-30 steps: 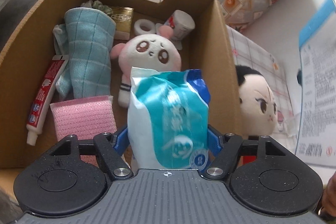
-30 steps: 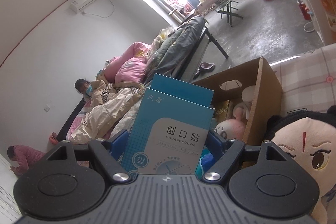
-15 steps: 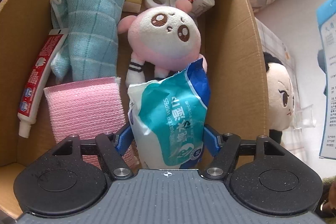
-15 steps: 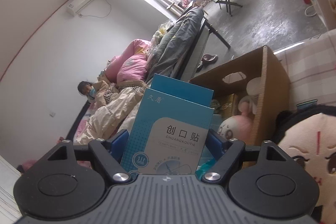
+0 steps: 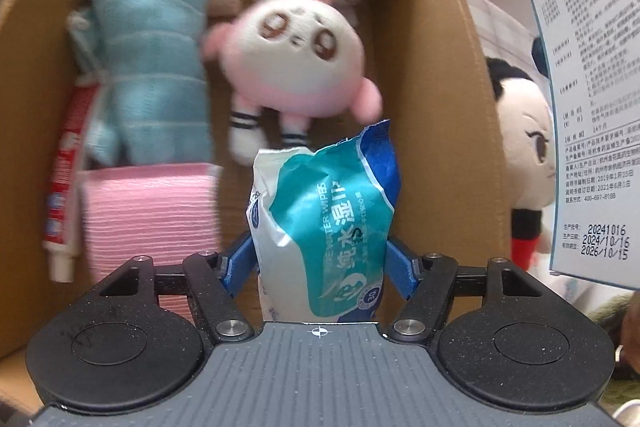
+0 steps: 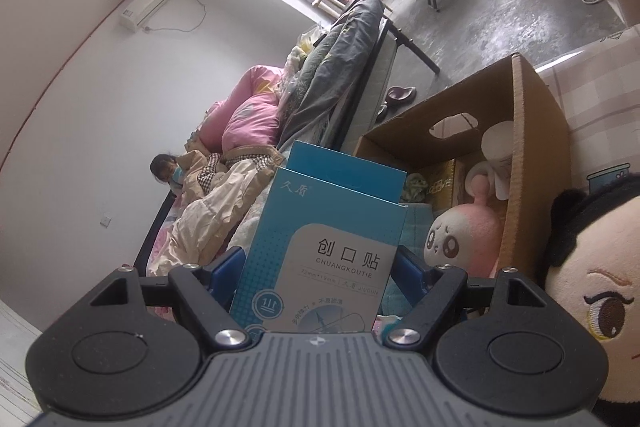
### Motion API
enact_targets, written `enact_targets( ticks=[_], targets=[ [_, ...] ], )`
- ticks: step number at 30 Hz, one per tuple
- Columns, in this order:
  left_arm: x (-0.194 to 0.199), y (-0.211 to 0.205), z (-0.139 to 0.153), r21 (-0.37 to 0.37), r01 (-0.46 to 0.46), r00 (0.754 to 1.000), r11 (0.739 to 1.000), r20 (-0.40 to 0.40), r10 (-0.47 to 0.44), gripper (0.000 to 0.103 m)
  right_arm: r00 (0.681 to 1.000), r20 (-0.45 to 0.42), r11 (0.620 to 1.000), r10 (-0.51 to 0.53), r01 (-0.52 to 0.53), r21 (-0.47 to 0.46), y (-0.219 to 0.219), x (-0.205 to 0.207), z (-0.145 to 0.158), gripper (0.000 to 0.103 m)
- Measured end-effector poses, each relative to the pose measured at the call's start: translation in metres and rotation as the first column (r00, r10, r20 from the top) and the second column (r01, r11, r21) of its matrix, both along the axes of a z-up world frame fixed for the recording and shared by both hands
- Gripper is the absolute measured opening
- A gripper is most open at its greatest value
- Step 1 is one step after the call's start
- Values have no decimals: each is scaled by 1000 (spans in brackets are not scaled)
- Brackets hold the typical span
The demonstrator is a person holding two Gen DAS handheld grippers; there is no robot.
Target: Organize soft objects
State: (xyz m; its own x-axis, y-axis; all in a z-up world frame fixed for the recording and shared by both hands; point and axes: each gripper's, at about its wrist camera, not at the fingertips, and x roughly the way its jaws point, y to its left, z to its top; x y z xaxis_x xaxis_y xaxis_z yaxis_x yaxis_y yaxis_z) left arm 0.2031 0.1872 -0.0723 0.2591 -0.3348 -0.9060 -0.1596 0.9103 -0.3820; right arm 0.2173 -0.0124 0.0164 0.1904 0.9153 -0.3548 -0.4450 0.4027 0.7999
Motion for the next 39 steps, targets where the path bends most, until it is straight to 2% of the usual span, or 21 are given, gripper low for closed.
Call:
enact_targets(
  ticks=[3,6,11,15,19,22,28,33,39],
  targets=[
    [3,-2,-8,-42,5,1000,999,-5,-5,79,1000,-11,1000,-5,5,-3,-2,2,-2,82],
    [-4,0,4,-44,-5,999,999,47,7,88,1000,-8,1000,-4,4,0,-2,2,-1,82],
    [-28,16,38,-40,-48,986,998,156,54,89,1000,-13,1000,-2,2,16,-2,4,-2,82],
    [-46,31,61,-47,-97,961,994,254,106,89,1000,-13,1000,-15,15,8,-4,5,-6,82],
    [-51,33,78,-101,-92,935,991,334,121,90,999,-13,999,-37,37,-19,-4,9,-10,82],
    [-36,24,76,-131,-64,938,989,331,104,90,998,-20,998,-62,62,-30,-7,14,-15,82],
    [-21,9,73,-119,-31,937,992,343,70,90,995,-53,996,-82,80,-28,-9,30,-24,81],
    [-22,20,70,-138,-60,936,989,337,104,90,994,-69,997,-81,80,-10,-10,37,-27,81],
    [-31,34,78,-169,-60,920,984,373,120,91,992,-95,996,-84,86,14,-10,45,-33,81]
  ],
)
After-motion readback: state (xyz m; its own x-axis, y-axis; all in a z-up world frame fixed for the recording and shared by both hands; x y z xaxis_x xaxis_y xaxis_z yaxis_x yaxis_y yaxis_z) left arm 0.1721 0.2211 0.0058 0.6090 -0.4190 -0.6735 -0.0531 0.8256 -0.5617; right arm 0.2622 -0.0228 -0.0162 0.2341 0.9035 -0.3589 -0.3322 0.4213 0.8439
